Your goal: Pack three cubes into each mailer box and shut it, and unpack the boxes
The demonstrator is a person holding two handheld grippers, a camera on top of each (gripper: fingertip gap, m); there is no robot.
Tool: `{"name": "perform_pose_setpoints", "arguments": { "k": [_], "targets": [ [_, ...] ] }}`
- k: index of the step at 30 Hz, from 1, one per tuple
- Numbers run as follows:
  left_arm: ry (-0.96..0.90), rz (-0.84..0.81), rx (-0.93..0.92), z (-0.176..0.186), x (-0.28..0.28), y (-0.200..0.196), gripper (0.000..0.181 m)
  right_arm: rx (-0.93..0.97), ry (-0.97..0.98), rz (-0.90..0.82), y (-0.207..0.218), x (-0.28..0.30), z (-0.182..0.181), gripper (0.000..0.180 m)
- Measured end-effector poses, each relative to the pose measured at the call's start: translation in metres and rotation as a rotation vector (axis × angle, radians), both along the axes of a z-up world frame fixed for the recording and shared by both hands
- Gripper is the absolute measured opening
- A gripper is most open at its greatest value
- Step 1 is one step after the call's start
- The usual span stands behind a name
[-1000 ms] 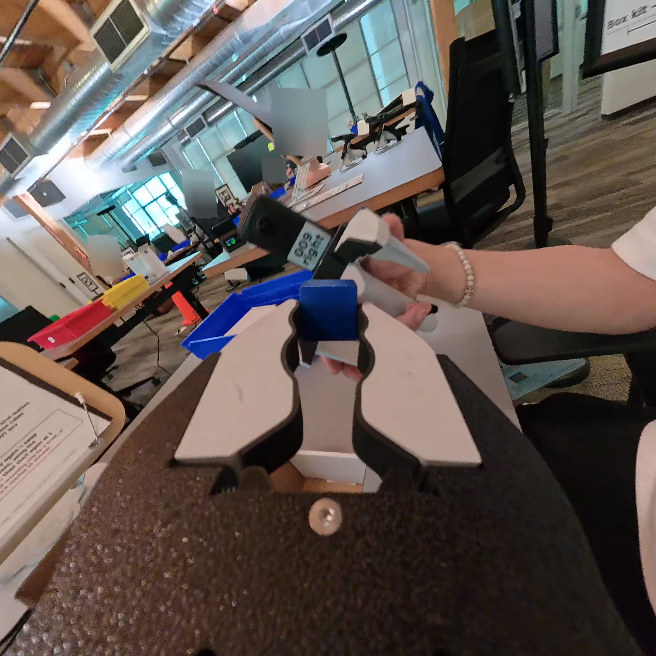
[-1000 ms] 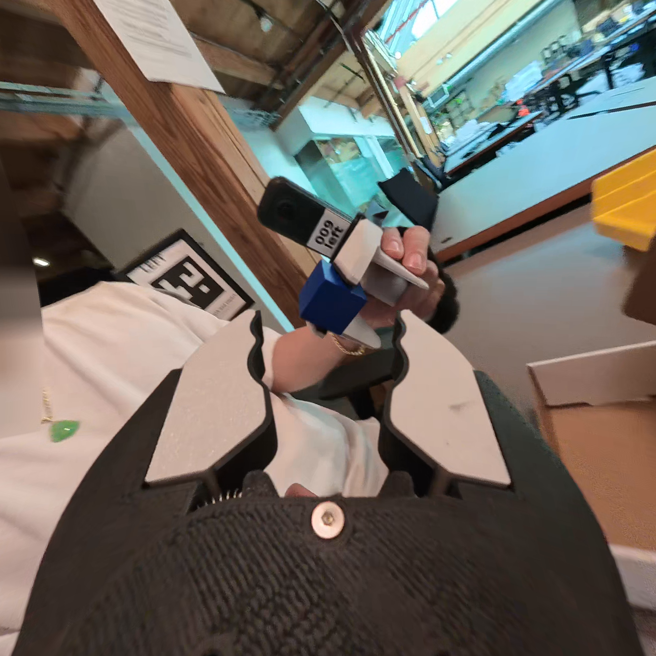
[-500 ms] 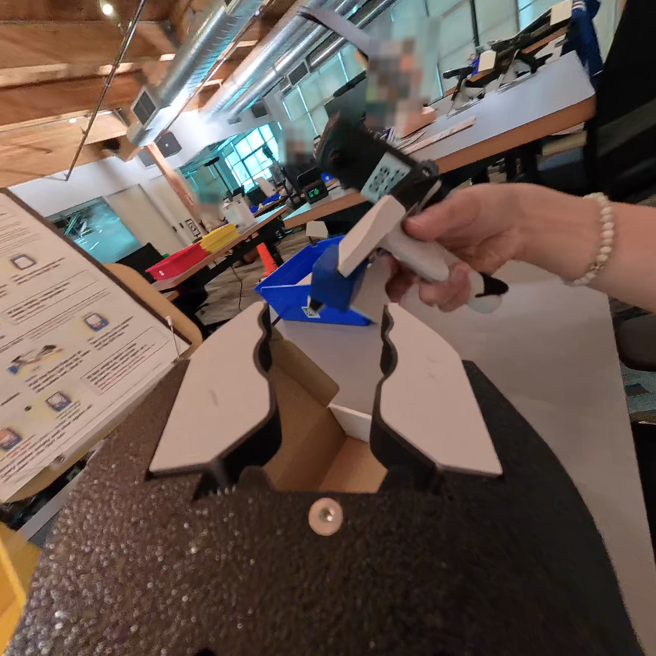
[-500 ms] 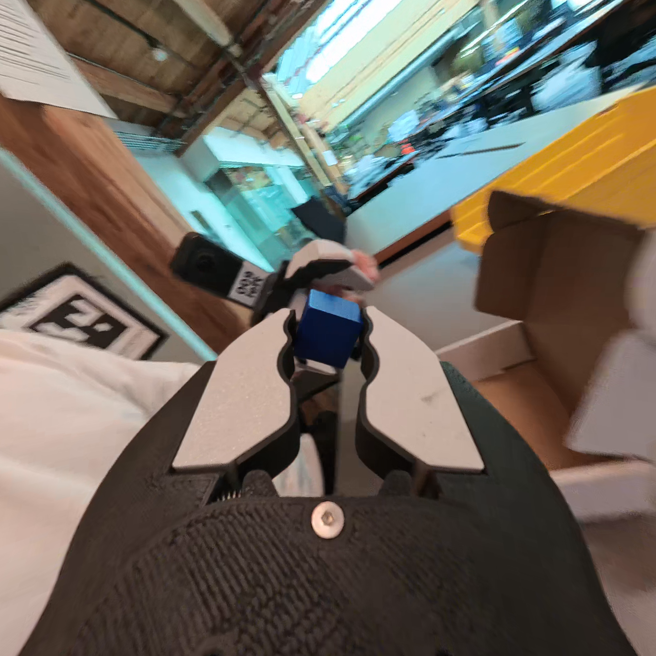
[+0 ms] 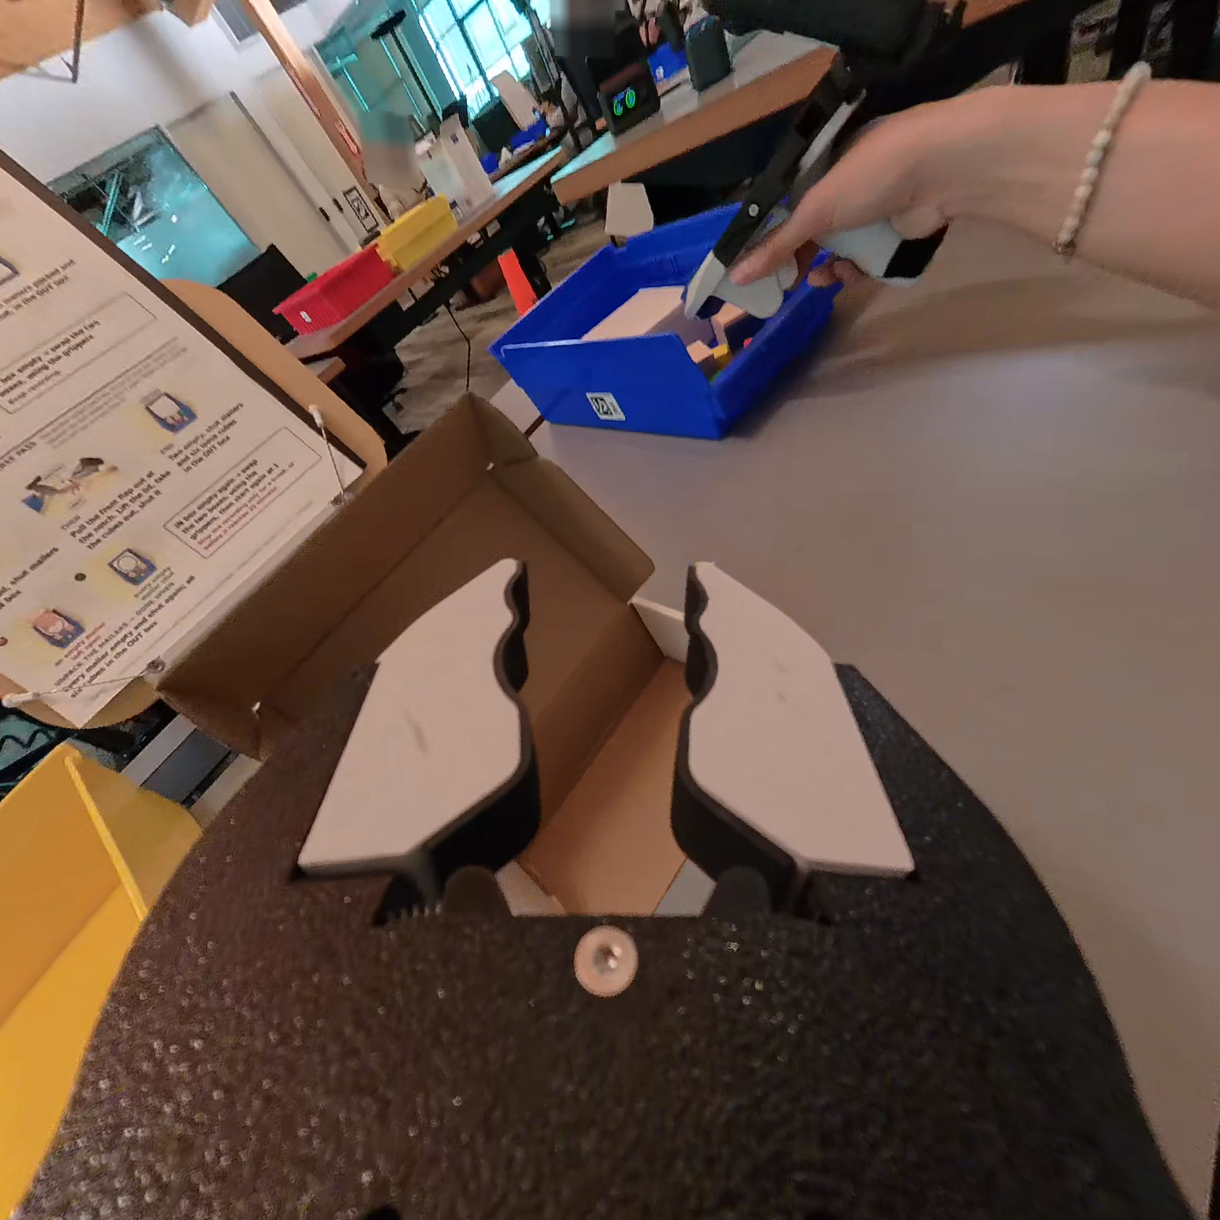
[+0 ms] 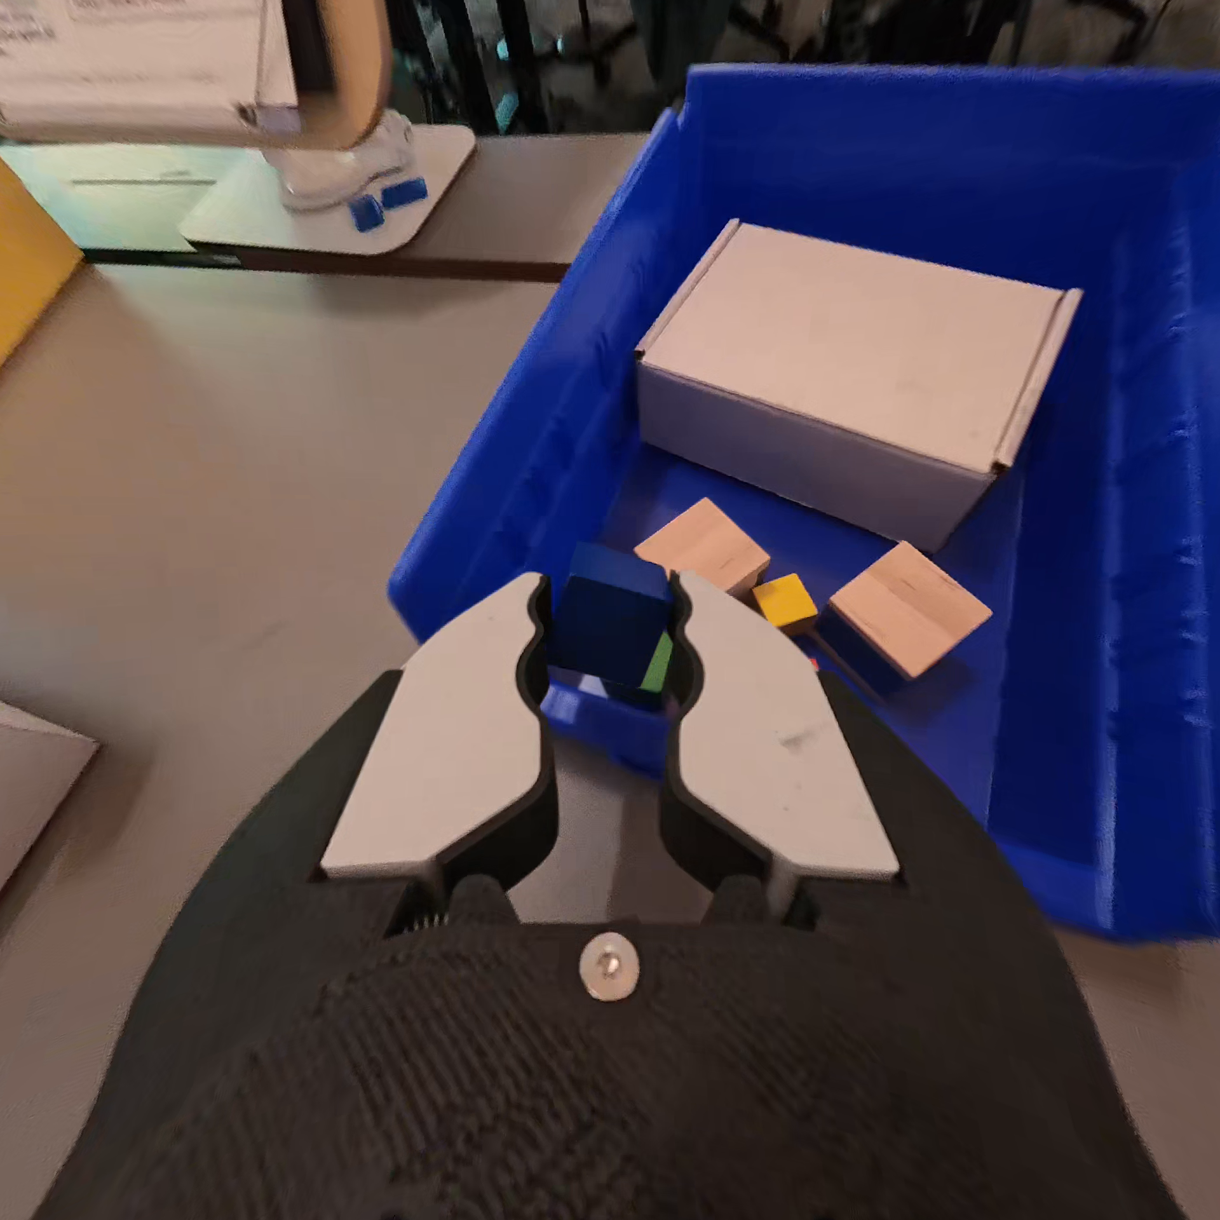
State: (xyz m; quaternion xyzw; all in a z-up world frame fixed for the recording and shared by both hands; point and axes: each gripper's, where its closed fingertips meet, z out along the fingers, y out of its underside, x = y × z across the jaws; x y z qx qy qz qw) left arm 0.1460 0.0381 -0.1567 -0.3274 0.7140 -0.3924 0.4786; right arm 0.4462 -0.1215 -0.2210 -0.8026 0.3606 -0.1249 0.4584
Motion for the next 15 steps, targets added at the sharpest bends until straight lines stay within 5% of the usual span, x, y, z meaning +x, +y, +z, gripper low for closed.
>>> {"name": "perform_pose_setpoints", "arguments": {
  "k": [1, 4, 6, 7, 11, 15],
  "targets": [
    [0.013, 0.011, 0.002, -0.003, 0.001, 0.003, 0.044, -0.004, 0.006, 0.006, 0.004, 0.005, -0.004, 0.034],
    [0.042, 0.075, -0.062, -0.007, 0.002, 0.017, 0.043, -0.029, 0.054, 0.044, 0.014, 0.005, -0.017, 0.039],
    [0.039, 0.144, -0.129, -0.004, 0.002, 0.032, 0.041, -0.098, 0.064, 0.040, 0.012, -0.003, -0.023, 0.076],
    [0.037, 0.190, -0.166, -0.002, 0.001, 0.042, 0.040, -0.124, 0.026, 0.004, 0.008, -0.005, -0.019, 0.080],
    [0.085, 0.434, -0.270, -0.007, 0.000, 0.091, 0.027, -0.058, -0.149, 0.041, 0.023, -0.058, 0.027, 0.083],
    [0.167, 0.541, -0.356, -0.020, 0.006, 0.116, 0.027, 0.093, -0.282, 0.252, 0.076, -0.144, 0.068, 0.065]
  ]
}}
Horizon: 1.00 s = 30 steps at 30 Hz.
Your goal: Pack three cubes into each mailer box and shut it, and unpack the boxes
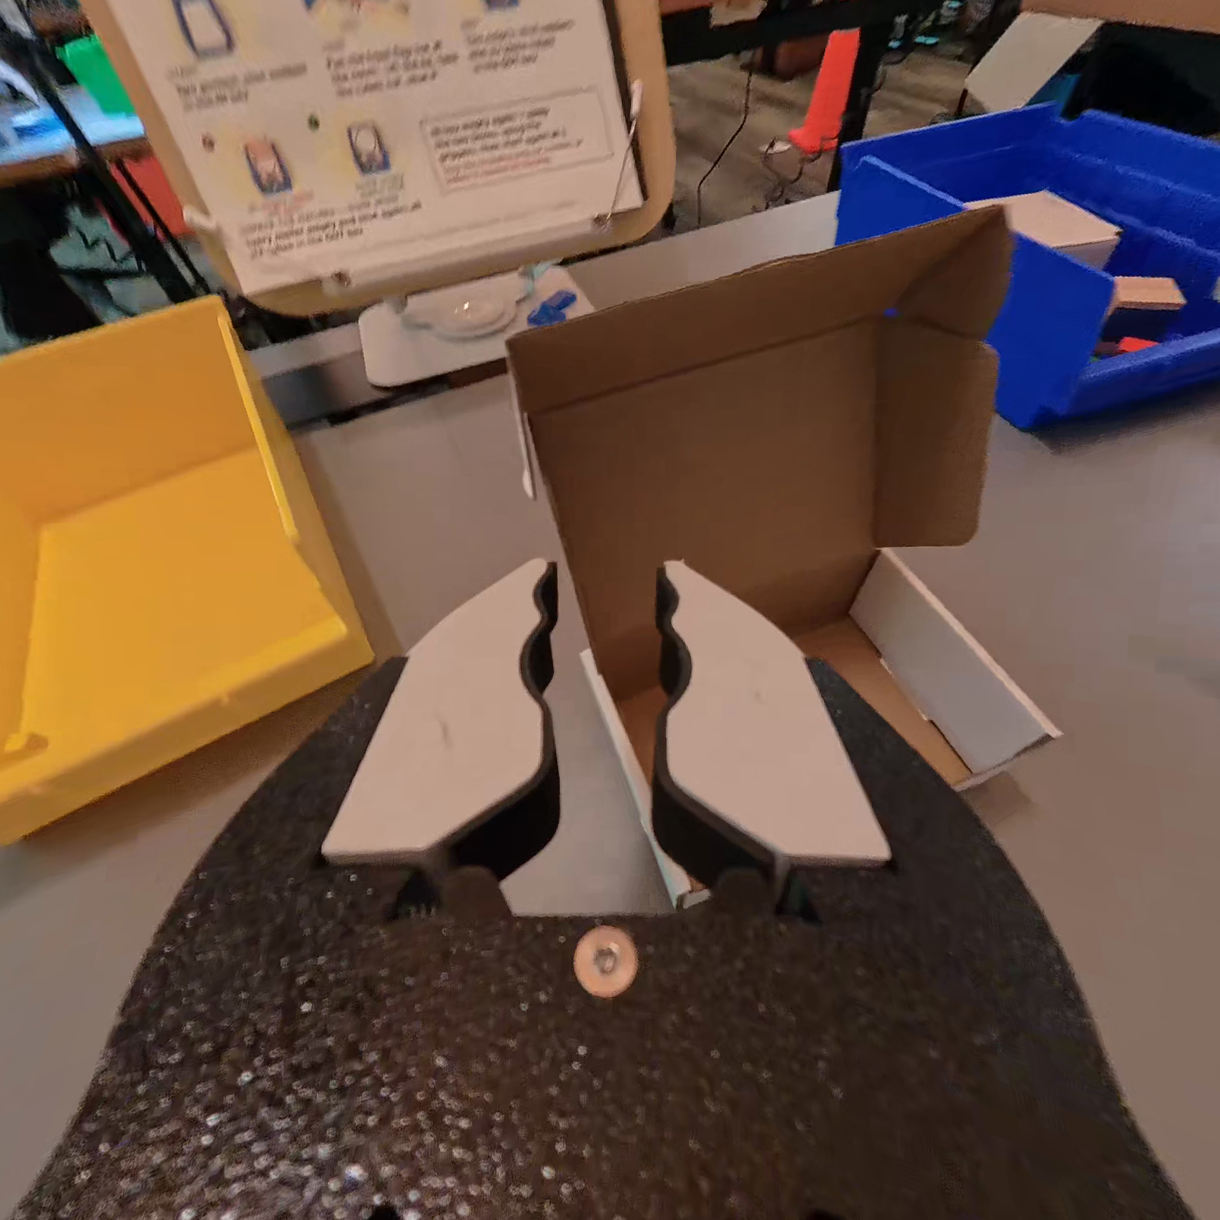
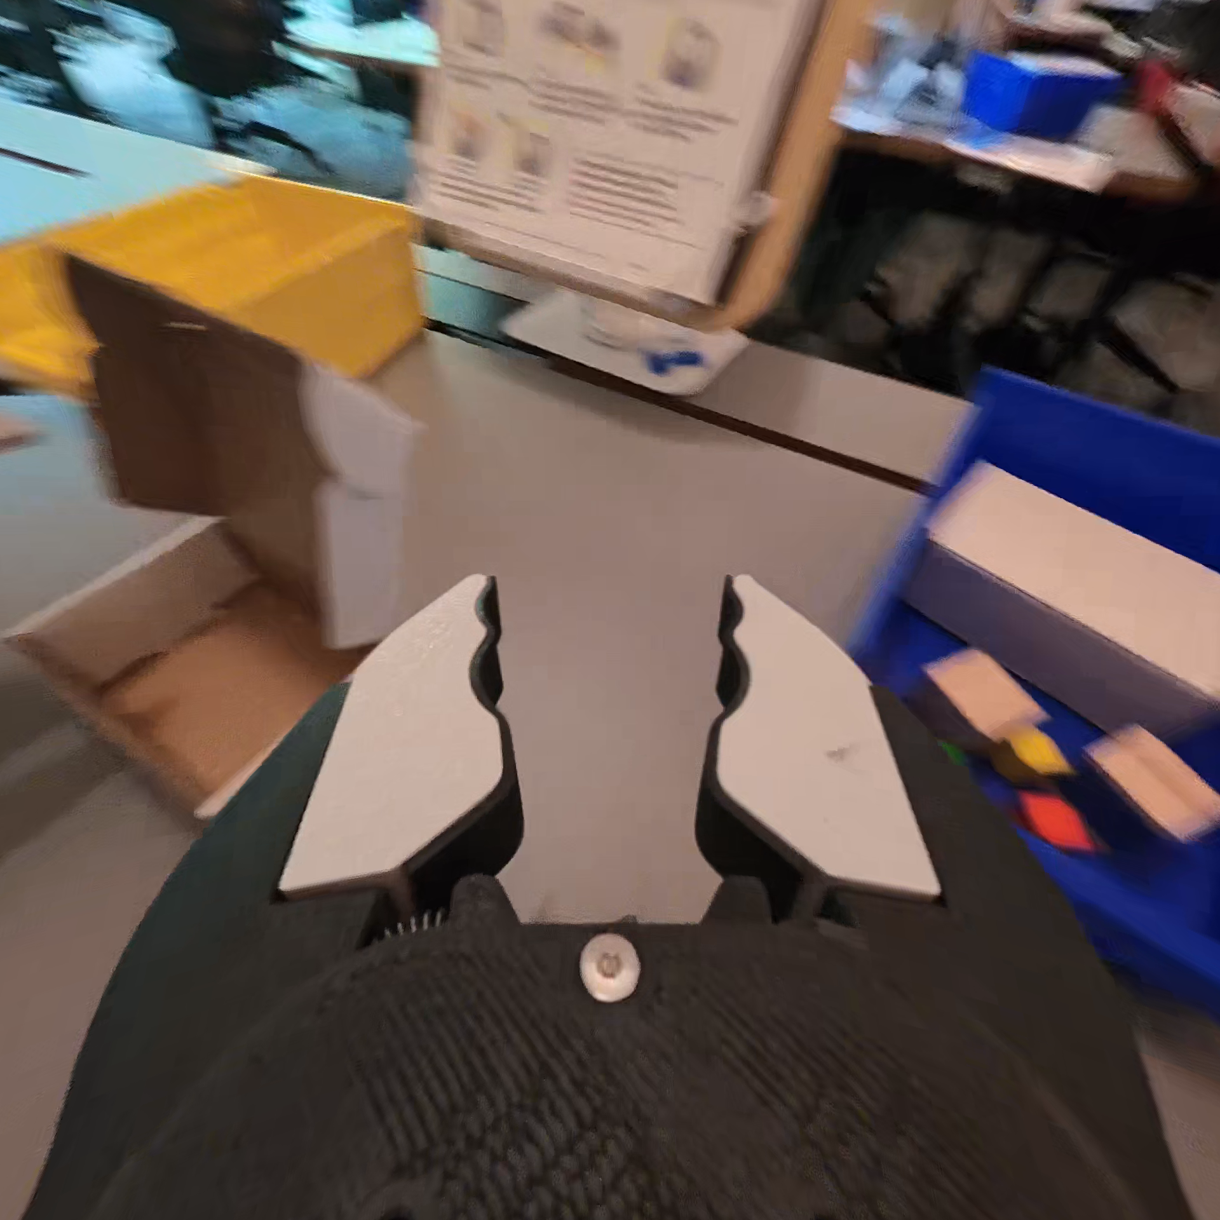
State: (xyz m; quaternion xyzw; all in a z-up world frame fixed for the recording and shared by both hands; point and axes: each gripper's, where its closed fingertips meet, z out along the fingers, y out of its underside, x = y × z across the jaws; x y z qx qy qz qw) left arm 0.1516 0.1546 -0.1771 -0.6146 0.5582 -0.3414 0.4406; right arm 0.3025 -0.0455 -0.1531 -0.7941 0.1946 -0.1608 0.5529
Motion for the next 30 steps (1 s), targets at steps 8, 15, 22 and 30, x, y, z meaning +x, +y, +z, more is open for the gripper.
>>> {"name": "perform_pose_setpoints", "arguments": {
  "k": [8, 15, 22, 30],
  "targets": [
    [0.030, 0.048, 0.009, -0.004, 0.016, 0.019, 0.021, -0.030, -0.007, 0.176, 0.078, -0.066, -0.014, 0.027],
    [-0.008, 0.053, 0.059, 0.000, 0.021, 0.023, 0.003, -0.100, -0.133, 0.054, 0.092, -0.057, -0.021, 0.004],
    [-0.024, 0.062, 0.014, -0.001, 0.021, 0.023, 0.014, -0.097, -0.140, -0.011, 0.096, -0.052, -0.024, 0.026],
    [-0.023, 0.074, -0.009, -0.007, 0.026, 0.027, 0.003, -0.071, -0.144, -0.024, 0.100, -0.050, -0.024, 0.006]
  ]
}}
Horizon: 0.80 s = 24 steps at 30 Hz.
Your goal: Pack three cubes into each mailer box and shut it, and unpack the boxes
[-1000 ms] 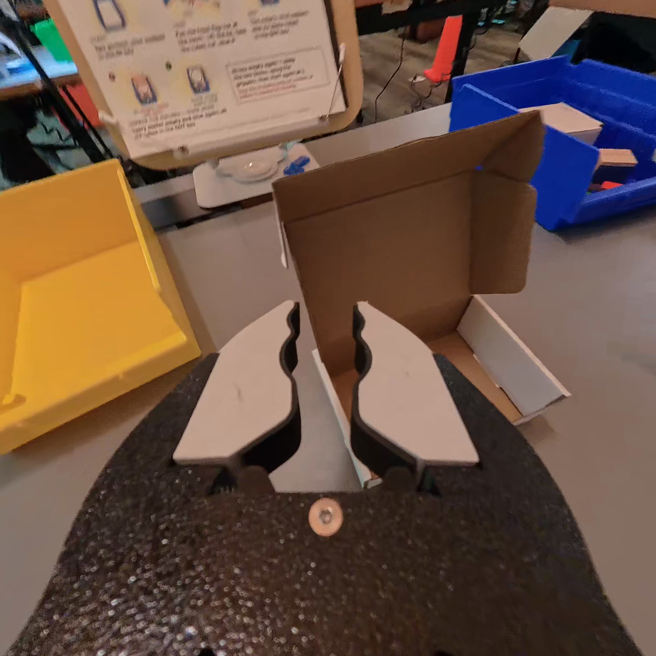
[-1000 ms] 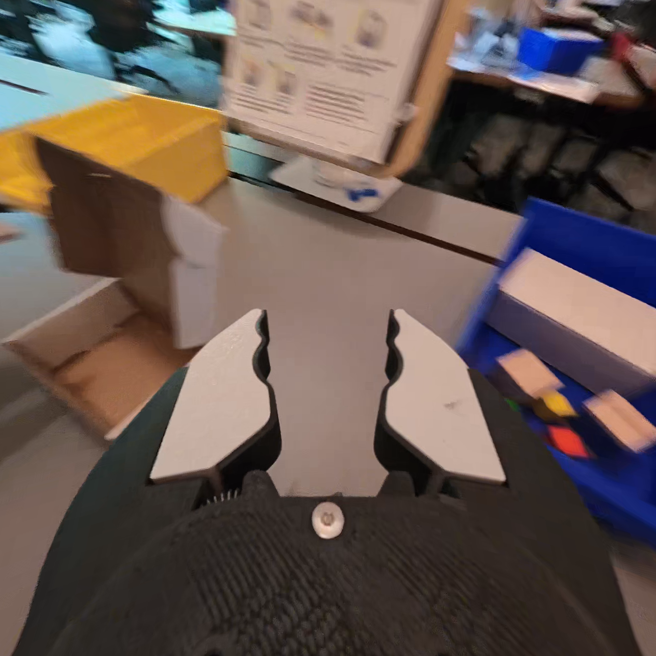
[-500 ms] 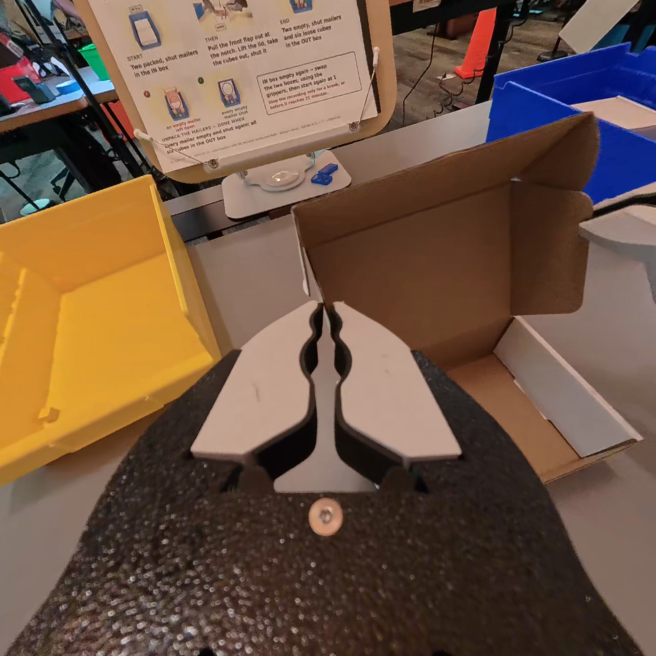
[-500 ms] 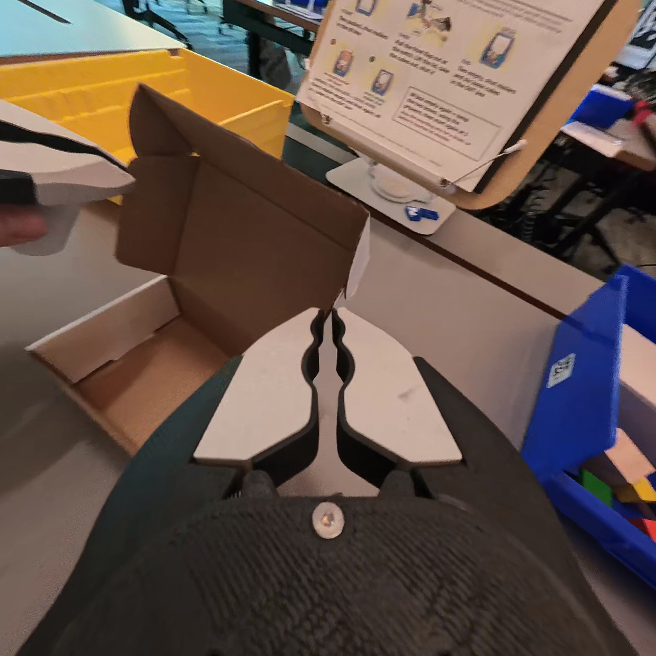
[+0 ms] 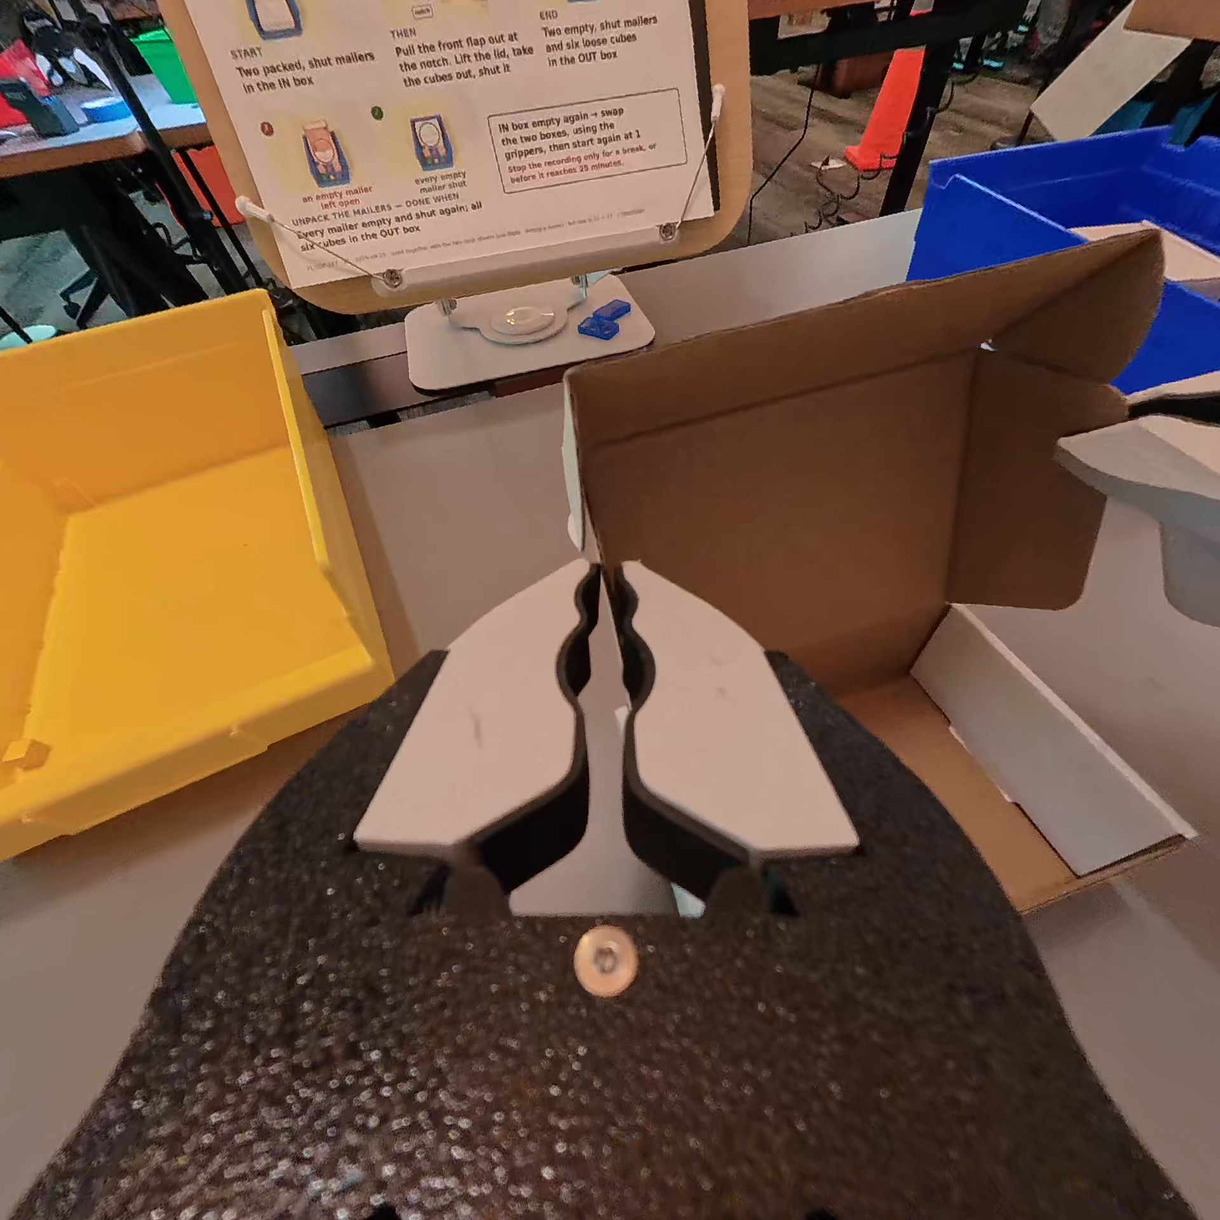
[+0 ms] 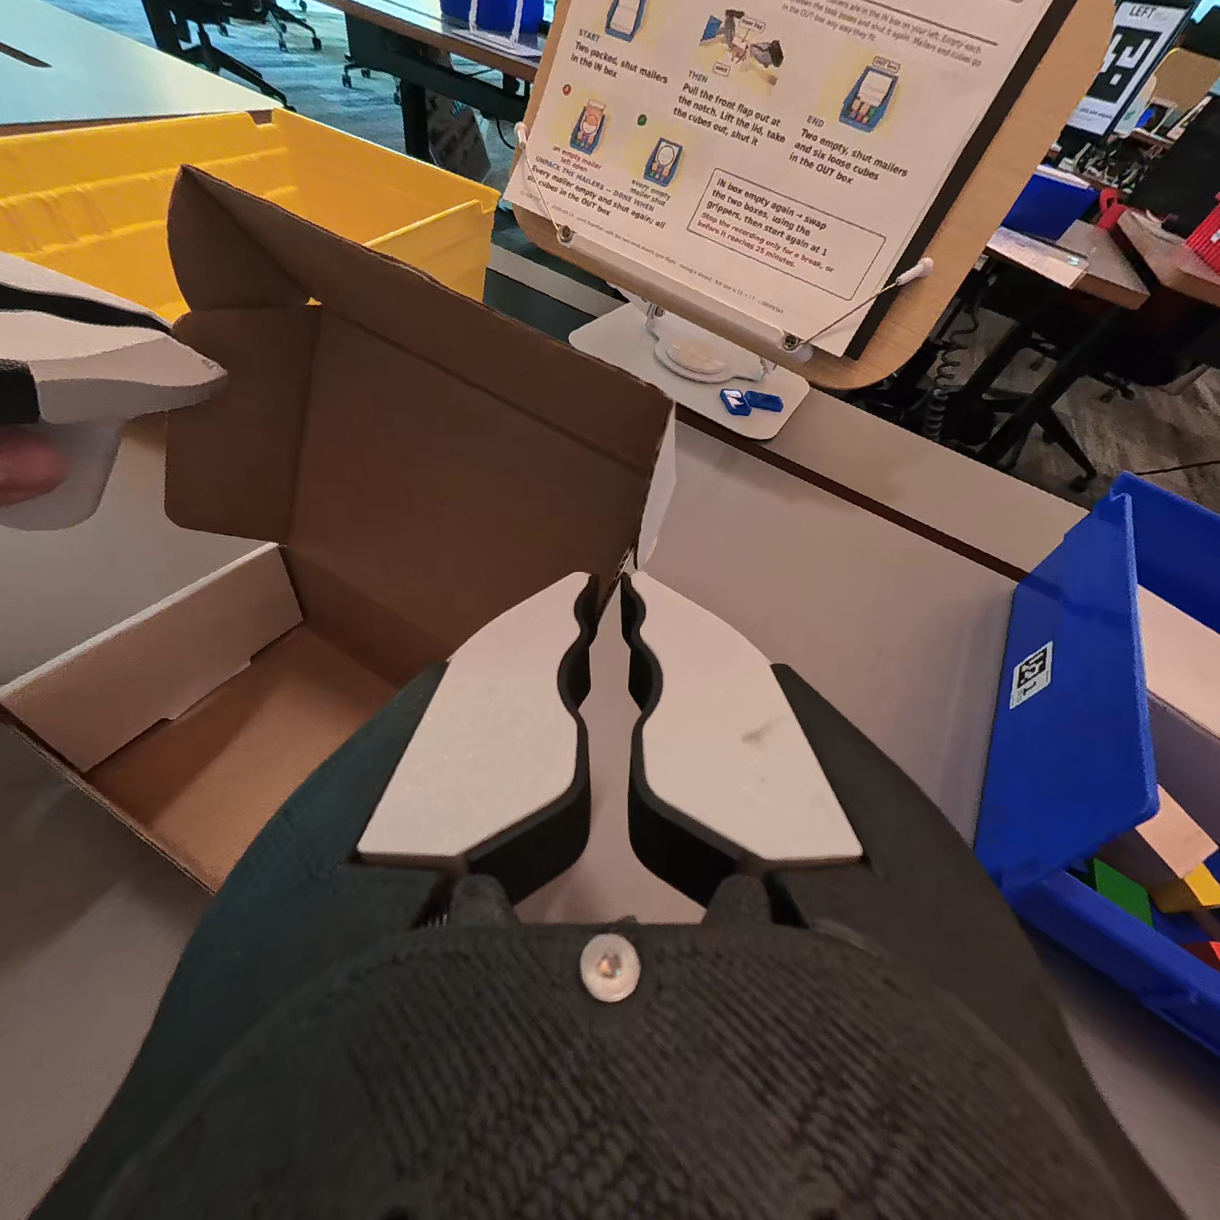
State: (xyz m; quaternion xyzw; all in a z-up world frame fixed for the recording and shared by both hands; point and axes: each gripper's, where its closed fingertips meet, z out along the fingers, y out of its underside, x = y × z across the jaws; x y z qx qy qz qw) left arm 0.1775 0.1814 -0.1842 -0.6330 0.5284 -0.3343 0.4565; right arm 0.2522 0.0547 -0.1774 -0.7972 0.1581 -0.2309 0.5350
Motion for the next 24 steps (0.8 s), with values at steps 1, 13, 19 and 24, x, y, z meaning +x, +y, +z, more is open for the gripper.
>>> {"name": "perform_pose_setpoints", "arguments": {
  "k": [1, 13, 19, 24],
  "targets": [
    [-0.004, 0.007, 0.006, 0.000, -0.001, 0.001, 0.003, 0.003, -0.005, -0.002, 0.000, 0.000, 0.000, 0.006],
    [-0.217, 0.139, -0.034, -0.004, -0.036, -0.031, 0.005, 0.158, -0.082, -0.047, -0.004, -0.033, -0.004, 0.006],
    [-0.142, 0.091, 0.048, -0.019, -0.057, -0.050, 0.005, 0.127, -0.093, -0.035, -0.023, -0.046, -0.019, 0.005],
    [-0.047, 0.035, 0.073, -0.041, -0.081, -0.067, 0.005, 0.054, -0.085, -0.013, -0.039, -0.061, -0.039, 0.004]
  ]
}}
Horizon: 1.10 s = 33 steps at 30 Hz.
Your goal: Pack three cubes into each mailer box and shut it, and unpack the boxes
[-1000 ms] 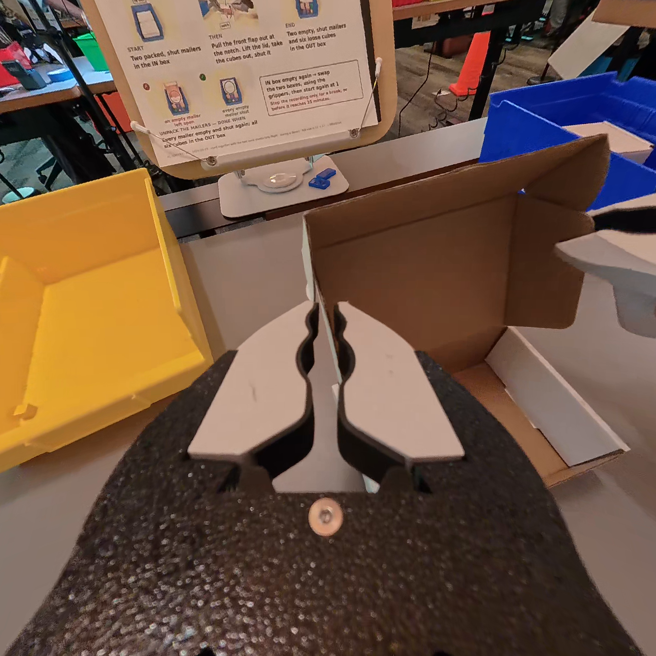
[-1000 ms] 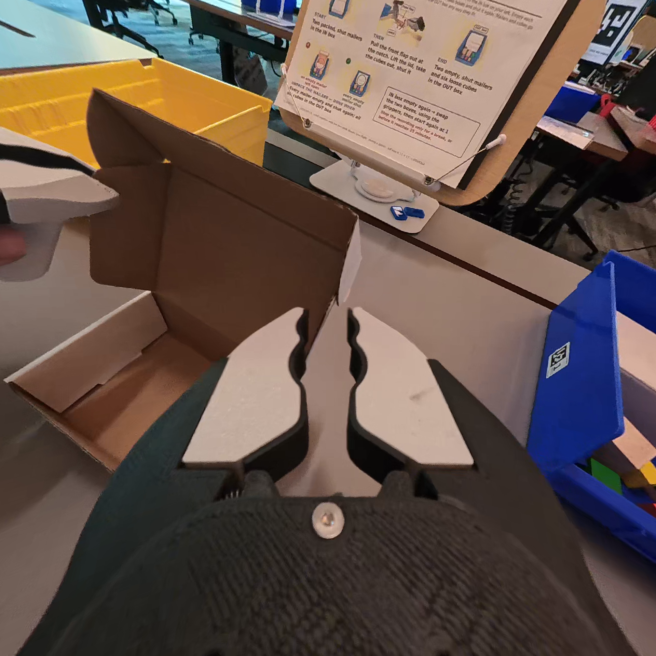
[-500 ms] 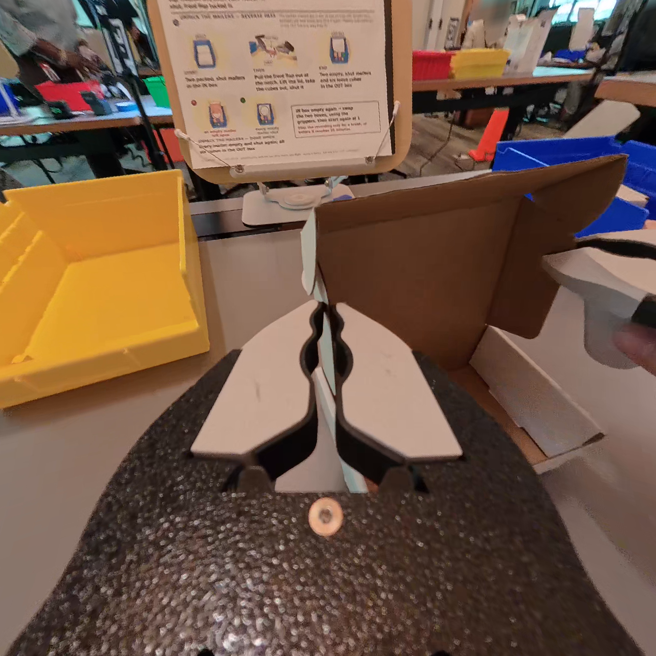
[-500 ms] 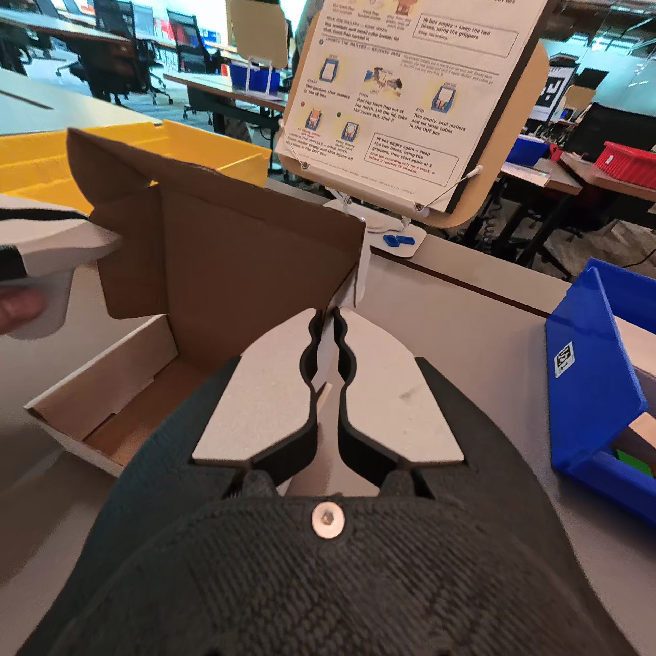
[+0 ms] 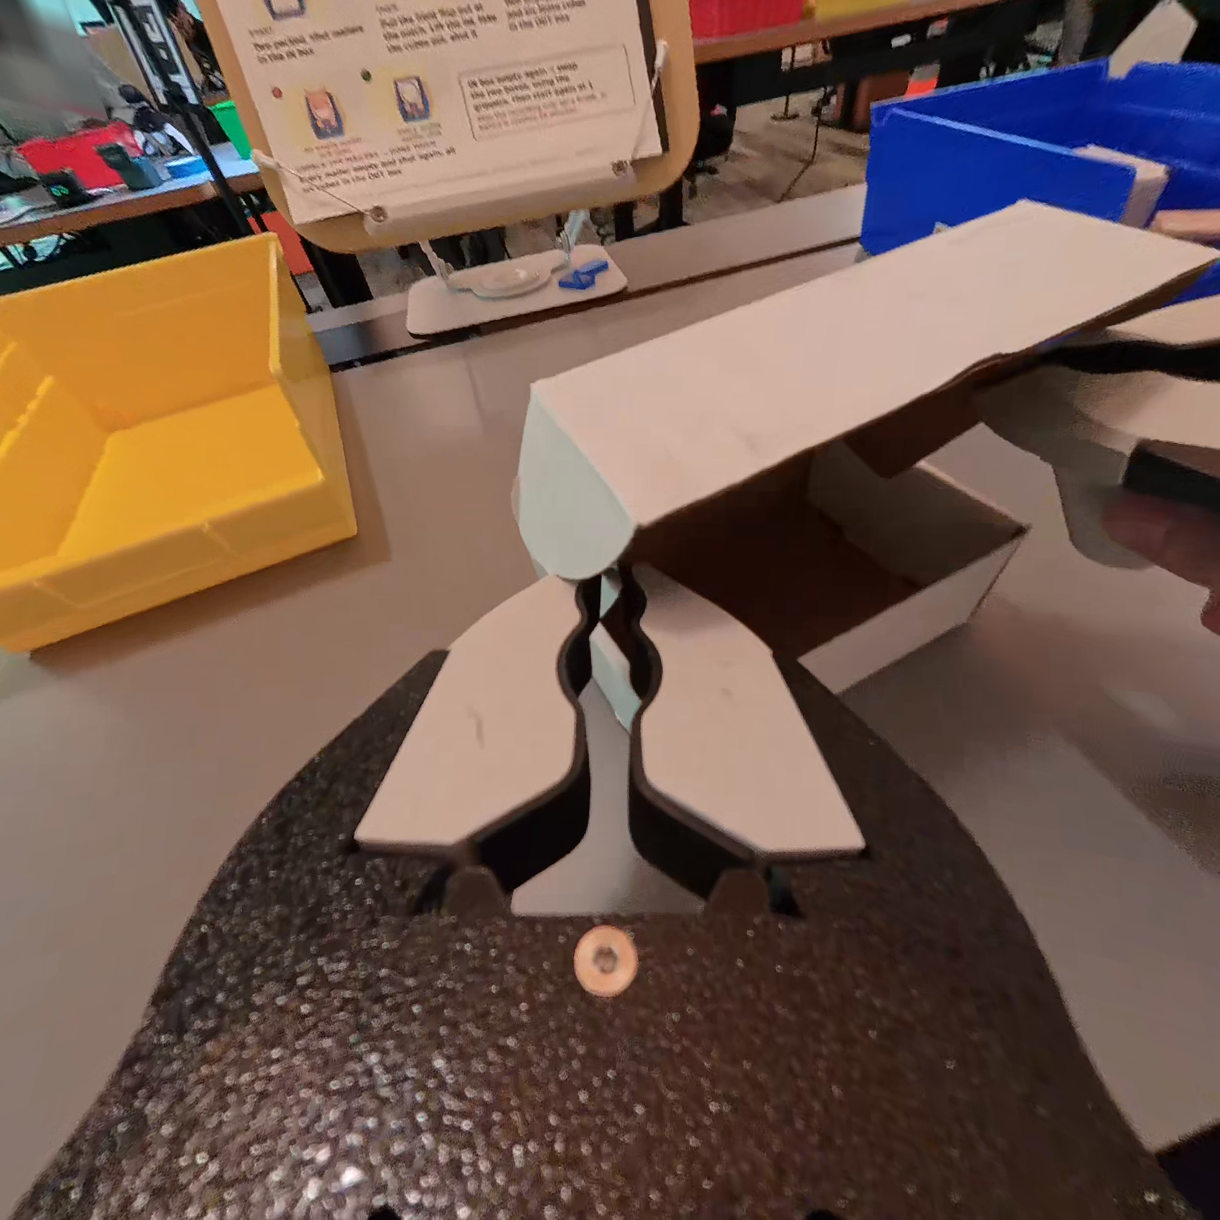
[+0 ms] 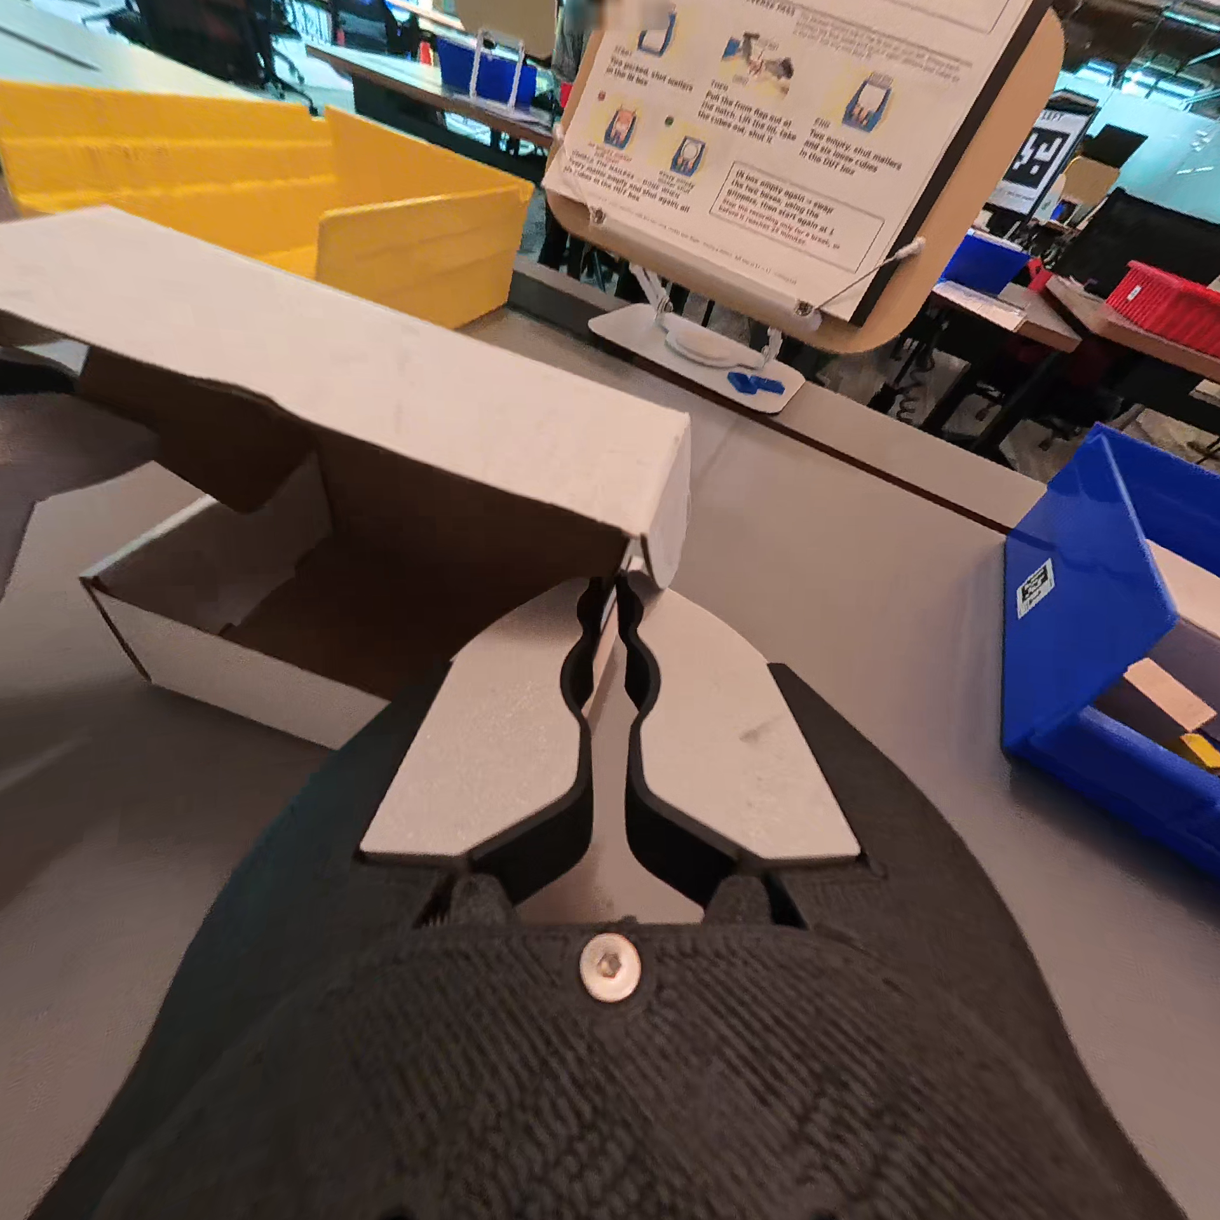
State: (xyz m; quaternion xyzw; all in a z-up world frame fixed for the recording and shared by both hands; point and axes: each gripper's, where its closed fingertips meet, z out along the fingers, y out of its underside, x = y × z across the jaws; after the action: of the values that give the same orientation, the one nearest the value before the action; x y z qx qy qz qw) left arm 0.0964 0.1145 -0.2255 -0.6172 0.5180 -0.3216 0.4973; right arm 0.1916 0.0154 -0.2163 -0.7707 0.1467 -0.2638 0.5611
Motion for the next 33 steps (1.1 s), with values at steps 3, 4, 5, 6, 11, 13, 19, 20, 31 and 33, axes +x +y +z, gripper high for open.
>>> {"name": "perform_pose_setpoints", "arguments": {
  "k": [3, 4, 5, 6, 11, 13, 19, 20, 31, 33],
  "targets": [
    [0.030, -0.015, -0.009, -0.010, -0.005, -0.006, 0.005, -0.016, 0.006, 0.013, -0.005, -0.007, -0.009, 0.004],
    [0.040, -0.019, -0.018, -0.014, -0.006, -0.008, 0.005, -0.023, 0.009, 0.017, -0.006, -0.008, -0.012, 0.004],
    [0.052, -0.027, -0.025, -0.018, -0.006, -0.010, 0.005, -0.035, 0.008, 0.021, -0.007, -0.009, -0.015, 0.003],
    [0.061, -0.032, -0.030, -0.022, -0.006, -0.012, 0.004, -0.044, 0.001, 0.029, -0.007, -0.010, -0.017, 0.003],
    [0.090, -0.076, 0.027, -0.030, -0.006, -0.024, 0.000, -0.162, -0.040, 0.065, -0.012, -0.018, -0.032, 0.006],
    [0.095, -0.096, 0.056, -0.030, -0.007, -0.028, 0.004, -0.187, -0.078, 0.060, -0.019, -0.023, -0.030, 0.020],
    [0.091, -0.176, 0.057, -0.030, -0.013, -0.040, 0.012, -0.251, -0.502, -0.038, -0.035, -0.030, 0.019, 0.051],
    [0.094, -0.204, 0.044, -0.030, -0.014, -0.043, 0.012, -0.275, -0.640, -0.033, -0.030, -0.031, 0.029, 0.050],
    [0.172, -0.613, -0.109, -0.011, -0.052, -0.077, 0.012, -0.712, -0.750, 0.303, -0.004, -0.044, -0.020, 0.008],
    [0.089, -0.600, -0.120, 0.015, -0.050, -0.067, 0.011, -0.747, -0.727, 0.333, -0.007, -0.046, -0.024, 0.009]
  ]
}}
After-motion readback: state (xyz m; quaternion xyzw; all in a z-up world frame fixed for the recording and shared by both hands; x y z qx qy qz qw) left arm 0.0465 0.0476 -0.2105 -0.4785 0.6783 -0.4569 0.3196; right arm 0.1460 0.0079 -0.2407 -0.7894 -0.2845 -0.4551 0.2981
